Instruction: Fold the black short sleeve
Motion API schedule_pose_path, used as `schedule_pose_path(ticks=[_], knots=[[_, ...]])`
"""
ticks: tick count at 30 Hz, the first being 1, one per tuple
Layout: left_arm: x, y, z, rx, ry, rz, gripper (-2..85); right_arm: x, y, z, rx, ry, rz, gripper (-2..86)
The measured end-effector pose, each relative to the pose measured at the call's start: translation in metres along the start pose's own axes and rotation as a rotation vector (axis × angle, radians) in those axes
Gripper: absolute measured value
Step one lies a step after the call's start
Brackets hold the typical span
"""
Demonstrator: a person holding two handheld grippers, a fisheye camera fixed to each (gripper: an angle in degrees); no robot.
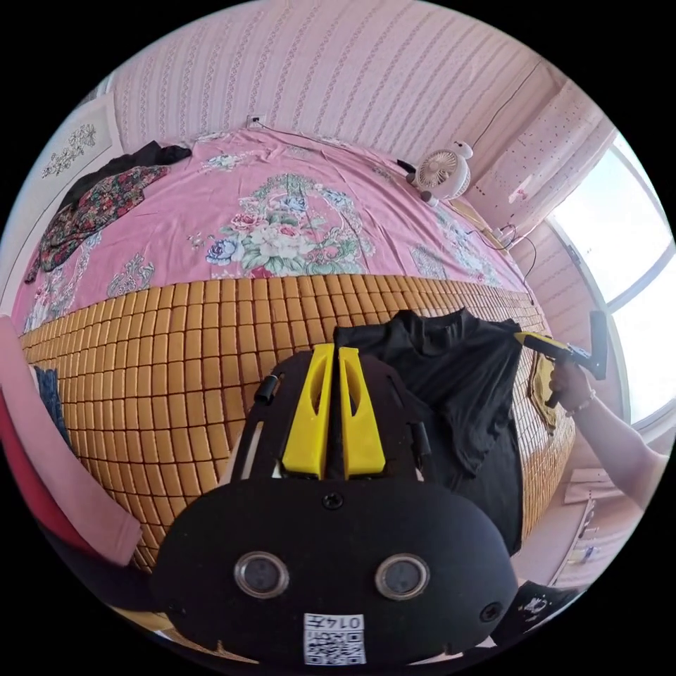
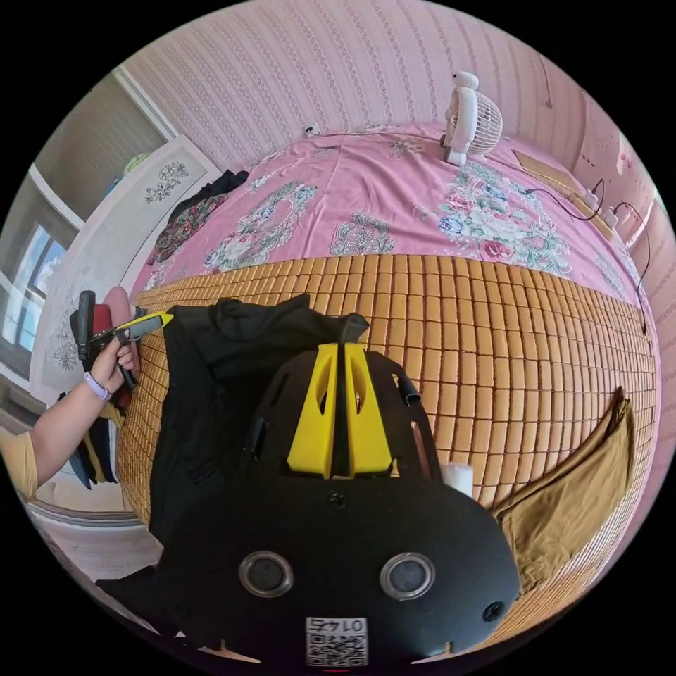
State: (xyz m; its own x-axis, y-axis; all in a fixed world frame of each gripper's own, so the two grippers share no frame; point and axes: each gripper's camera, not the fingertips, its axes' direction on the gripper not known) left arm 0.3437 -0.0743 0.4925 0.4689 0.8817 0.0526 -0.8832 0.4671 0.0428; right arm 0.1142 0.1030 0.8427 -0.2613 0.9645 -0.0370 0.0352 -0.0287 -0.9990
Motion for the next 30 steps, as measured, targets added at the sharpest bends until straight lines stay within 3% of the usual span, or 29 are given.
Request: schedule_pose_path(ticks=[6,9,12,14,19,22,27,30], knots=[[0.000,-0.005,-0.042,0.071,0.074,0.076,-1.0,0.008,0.004,-0.040,0.153,-0.194,0.046,0.9],[-0.003,0.025,-0.070,0.106,0.197,0.125,-1.0,-0.001,0.037,-0.061,0.176,-0.273,-0.013,1.0],[0.002,0.082,-0.104,0.114,0.352,0.246,-0.9,-0.012,0.091,-0.079,0.132,-0.346,-0.065,1.5],[0.008,0.143,-0.118,0.019,0.436,0.311,-0.8,-0.021,0.133,-0.080,0.034,-0.369,-0.075,2.0],[-0.003,0.274,-0.094,-0.337,0.263,0.103,-0.8,-0.043,0.265,-0.031,-0.396,-0.160,-0.007,5.1],[-0.015,0.314,-0.082,-0.457,0.281,-0.070,-0.9,-0.055,0.283,-0.012,-0.451,-0.143,0.027,6.4],[0.010,0.295,-0.072,-0.387,0.258,-0.038,-0.9,-0.112,0.245,0.023,-0.380,-0.129,-0.181,8.8],[0.050,0.275,-0.055,-0.349,0.257,0.087,-0.9,-0.151,0.228,0.055,-0.368,-0.165,-0.305,9.1]])
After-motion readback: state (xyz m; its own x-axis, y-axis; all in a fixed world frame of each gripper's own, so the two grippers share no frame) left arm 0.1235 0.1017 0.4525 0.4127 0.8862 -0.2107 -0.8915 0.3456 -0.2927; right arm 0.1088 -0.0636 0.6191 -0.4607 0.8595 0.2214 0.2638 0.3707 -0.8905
